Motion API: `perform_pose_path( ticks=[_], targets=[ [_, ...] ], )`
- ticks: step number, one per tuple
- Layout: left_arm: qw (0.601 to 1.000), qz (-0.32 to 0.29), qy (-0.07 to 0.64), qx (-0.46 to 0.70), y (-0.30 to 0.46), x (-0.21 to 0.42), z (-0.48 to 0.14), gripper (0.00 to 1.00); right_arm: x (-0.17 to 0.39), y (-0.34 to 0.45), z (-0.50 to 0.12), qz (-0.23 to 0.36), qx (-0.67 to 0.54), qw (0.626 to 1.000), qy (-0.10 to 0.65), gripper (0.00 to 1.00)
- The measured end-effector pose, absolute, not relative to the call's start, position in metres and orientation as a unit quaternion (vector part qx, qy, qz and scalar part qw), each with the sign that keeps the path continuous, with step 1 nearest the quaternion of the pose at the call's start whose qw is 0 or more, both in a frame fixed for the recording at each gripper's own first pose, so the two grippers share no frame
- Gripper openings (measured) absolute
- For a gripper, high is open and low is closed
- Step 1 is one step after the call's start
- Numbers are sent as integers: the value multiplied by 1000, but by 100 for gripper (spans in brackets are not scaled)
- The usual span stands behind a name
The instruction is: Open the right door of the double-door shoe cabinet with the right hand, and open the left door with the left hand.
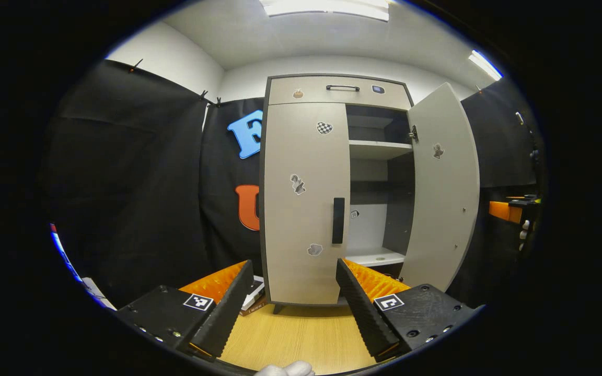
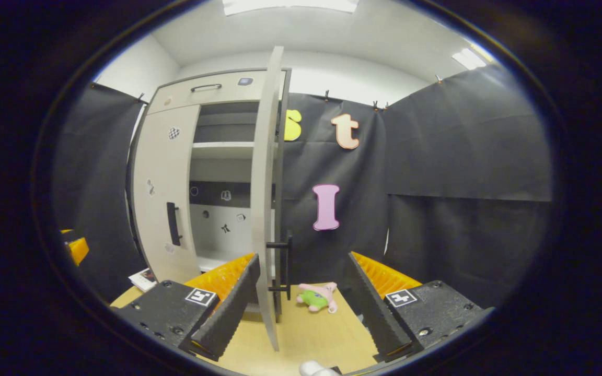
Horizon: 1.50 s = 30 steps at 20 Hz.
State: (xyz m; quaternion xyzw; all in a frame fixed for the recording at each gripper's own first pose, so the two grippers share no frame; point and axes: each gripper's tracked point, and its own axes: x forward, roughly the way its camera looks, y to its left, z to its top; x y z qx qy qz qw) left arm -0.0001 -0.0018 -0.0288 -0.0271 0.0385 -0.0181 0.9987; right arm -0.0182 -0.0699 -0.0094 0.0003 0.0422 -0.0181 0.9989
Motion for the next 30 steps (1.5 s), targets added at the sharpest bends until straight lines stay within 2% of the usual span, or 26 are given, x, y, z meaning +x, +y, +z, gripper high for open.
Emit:
perform_pose_path(
  ticks=[8, 16, 25, 30],
  targets=[
    [997, -41, 54, -22, -9, 29, -51, 96, -50, -10, -38, 12, 15, 999, 37, 100],
    [998, -46, 47, -20, -40, 94, -49, 96, -47, 22, -52, 63, 24, 996, 62, 100],
    [998, -68, 14, -10, -80, 186, -36, 95, -43, 12, -52, 52, 23, 996, 62, 100],
    [996, -85, 27, -15, -102, 229, -43, 95, -39, 0, -53, 28, 16, 997, 65, 100]
  ],
)
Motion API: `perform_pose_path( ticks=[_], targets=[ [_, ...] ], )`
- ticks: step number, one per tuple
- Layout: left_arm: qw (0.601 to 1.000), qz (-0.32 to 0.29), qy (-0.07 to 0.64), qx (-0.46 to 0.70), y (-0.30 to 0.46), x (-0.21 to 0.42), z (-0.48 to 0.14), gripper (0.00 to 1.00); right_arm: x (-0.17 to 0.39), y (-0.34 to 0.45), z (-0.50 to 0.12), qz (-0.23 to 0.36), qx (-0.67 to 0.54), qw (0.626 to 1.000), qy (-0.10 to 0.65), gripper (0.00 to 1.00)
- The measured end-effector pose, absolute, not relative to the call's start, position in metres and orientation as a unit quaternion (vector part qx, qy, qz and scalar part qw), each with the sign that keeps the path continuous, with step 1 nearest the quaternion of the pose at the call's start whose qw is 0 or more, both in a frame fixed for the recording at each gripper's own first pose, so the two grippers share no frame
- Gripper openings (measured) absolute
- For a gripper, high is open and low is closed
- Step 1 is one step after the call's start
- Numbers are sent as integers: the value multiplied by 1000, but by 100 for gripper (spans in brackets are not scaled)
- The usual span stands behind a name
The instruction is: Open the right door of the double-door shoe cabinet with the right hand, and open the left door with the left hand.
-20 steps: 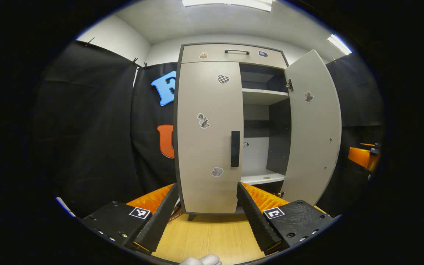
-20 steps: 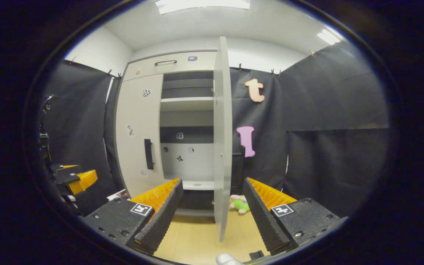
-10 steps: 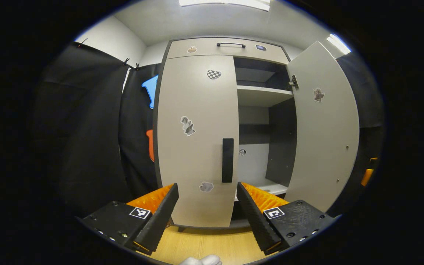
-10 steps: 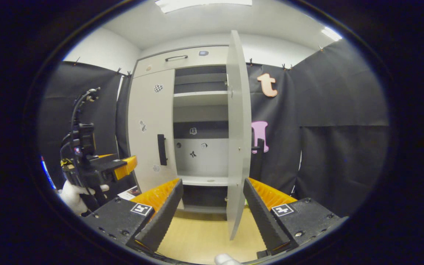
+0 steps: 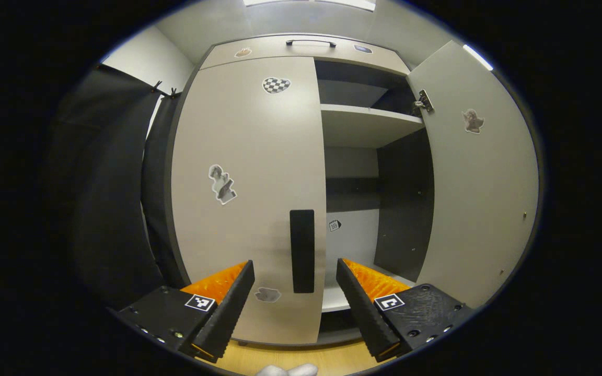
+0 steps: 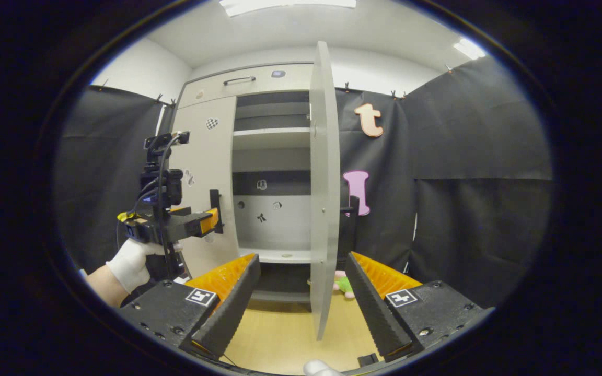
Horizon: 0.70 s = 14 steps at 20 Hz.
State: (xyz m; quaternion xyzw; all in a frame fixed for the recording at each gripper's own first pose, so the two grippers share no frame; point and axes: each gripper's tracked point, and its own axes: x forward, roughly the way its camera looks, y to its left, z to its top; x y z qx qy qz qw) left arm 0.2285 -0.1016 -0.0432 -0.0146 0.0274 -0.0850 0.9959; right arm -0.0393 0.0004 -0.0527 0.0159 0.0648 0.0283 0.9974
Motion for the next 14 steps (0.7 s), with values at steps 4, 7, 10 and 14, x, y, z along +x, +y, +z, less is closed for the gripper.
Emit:
perform_pose_path(
  ticks=[4, 7, 10, 14],
  targets=[
    [996, -84, 31, -10, -109, 255, -49, 95, -33, -7, -56, 12, 13, 997, 71, 100],
    [996, -83, 38, -15, -110, 268, -56, 95, -27, -9, -57, 8, 10, 997, 75, 100],
    [996, -80, 43, -15, -111, 278, -59, 79, -22, -9, -59, 8, 4, 997, 77, 100],
    [995, -86, 56, -14, -115, 287, -69, 67, -18, -9, -59, 12, 3, 997, 77, 100]
  ],
)
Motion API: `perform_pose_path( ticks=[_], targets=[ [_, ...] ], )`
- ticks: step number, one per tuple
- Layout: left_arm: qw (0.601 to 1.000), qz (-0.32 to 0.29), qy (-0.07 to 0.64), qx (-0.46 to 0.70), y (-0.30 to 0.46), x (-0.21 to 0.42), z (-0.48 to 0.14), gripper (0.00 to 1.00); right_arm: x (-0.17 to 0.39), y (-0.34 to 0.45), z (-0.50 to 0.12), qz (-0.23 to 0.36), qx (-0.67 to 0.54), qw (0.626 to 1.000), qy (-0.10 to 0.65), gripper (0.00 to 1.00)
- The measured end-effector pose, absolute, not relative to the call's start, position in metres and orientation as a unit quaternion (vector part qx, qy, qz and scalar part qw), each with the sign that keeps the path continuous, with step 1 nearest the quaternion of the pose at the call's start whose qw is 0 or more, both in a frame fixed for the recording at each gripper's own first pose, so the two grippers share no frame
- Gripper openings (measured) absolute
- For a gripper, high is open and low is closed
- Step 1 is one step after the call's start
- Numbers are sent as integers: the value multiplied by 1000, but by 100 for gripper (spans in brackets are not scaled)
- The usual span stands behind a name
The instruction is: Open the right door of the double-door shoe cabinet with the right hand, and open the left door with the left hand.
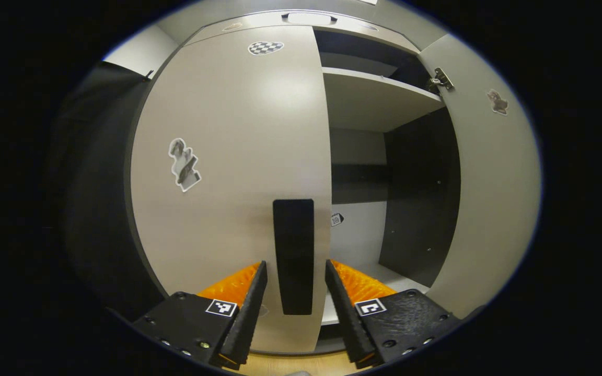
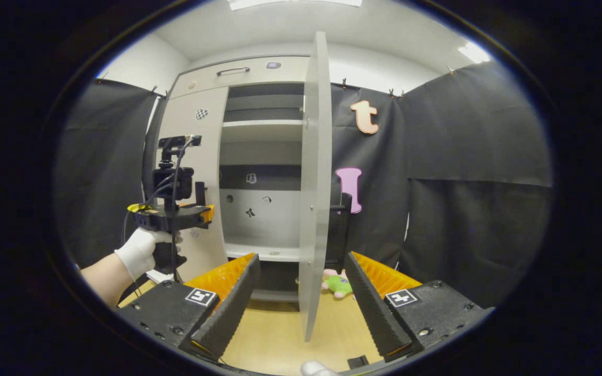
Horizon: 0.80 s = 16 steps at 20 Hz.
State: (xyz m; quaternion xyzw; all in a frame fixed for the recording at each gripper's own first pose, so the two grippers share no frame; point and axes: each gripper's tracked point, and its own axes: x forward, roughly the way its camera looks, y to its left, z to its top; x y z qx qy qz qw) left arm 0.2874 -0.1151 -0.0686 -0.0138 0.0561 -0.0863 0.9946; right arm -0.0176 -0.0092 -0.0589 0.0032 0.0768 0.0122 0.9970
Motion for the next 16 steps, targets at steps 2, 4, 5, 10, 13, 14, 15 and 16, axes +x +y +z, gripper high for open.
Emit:
perform_pose_path(
  ticks=[2, 4, 5, 10, 13, 14, 15, 16],
  targets=[
    [994, -86, 63, -16, -114, 291, -72, 58, -16, -11, -60, 13, 3, 997, 77, 100],
    [993, -93, 62, -22, -116, 293, -73, 37, -14, -12, -60, 14, 5, 997, 78, 100],
    [994, -92, 62, -23, -117, 296, -75, 41, -13, -13, -62, 14, 5, 997, 81, 100],
    [995, -82, 60, -18, -113, 293, -74, 18, -15, -11, -65, 21, 4, 996, 86, 100],
    [994, -86, 60, -11, -113, 294, -75, 6, -17, -13, -63, 21, 2, 996, 81, 100],
    [994, -90, 60, -14, -113, 292, -74, 6, -17, -15, -63, 19, 2, 997, 80, 100],
    [994, -92, 61, -16, -113, 292, -75, 2, -17, -15, -63, 20, 3, 997, 80, 100],
    [993, -94, 62, -17, -112, 291, -75, 2, -17, -14, -63, 21, 5, 997, 81, 100]
  ],
)
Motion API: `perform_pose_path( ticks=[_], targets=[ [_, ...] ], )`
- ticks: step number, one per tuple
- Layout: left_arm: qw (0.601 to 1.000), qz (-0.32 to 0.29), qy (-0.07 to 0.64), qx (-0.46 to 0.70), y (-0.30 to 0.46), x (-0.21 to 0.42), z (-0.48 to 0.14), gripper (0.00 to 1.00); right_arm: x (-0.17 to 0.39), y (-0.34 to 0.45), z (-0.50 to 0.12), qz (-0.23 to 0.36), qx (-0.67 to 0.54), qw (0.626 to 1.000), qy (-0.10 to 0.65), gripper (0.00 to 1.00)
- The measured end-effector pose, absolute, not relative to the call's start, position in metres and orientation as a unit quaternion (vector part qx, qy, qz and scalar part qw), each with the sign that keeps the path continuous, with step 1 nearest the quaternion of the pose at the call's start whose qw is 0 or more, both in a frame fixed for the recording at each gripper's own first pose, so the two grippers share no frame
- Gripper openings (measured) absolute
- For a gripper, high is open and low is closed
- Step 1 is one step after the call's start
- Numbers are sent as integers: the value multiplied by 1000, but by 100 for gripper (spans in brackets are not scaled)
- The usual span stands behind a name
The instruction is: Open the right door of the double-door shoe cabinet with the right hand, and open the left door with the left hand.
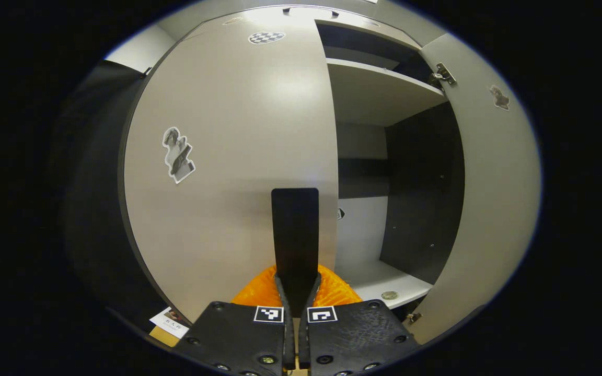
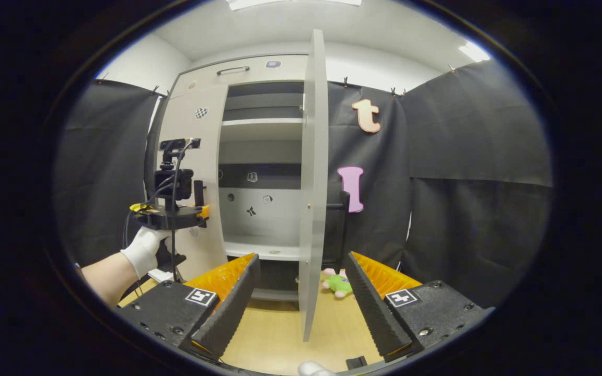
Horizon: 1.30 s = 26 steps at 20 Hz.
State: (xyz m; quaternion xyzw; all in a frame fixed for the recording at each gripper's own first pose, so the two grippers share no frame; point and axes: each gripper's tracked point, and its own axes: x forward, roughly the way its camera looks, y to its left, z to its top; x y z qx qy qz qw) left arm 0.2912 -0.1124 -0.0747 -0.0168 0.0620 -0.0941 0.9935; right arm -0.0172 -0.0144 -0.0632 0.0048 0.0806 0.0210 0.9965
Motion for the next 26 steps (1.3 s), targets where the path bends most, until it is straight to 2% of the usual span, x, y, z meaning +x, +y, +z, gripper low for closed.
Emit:
perform_pose_path(
  ticks=[11, 13, 18, 21, 26],
  targets=[
    [989, -127, 68, -23, -100, 263, -74, 2, -29, 17, -60, 58, -3, 995, 75, 100],
    [989, -128, 68, -23, -96, 255, -73, 0, -29, 22, -59, 62, -5, 995, 73, 100],
    [989, -127, 67, -21, -85, 235, -70, 2, -24, 32, -58, 74, -6, 995, 73, 100],
    [990, -123, 65, -21, -76, 226, -70, 2, -49, 47, -64, 80, -6, 994, 72, 100],
    [991, -112, 64, -22, -60, 210, -70, 2, -51, 60, -63, 90, -4, 993, 71, 100]
  ],
)
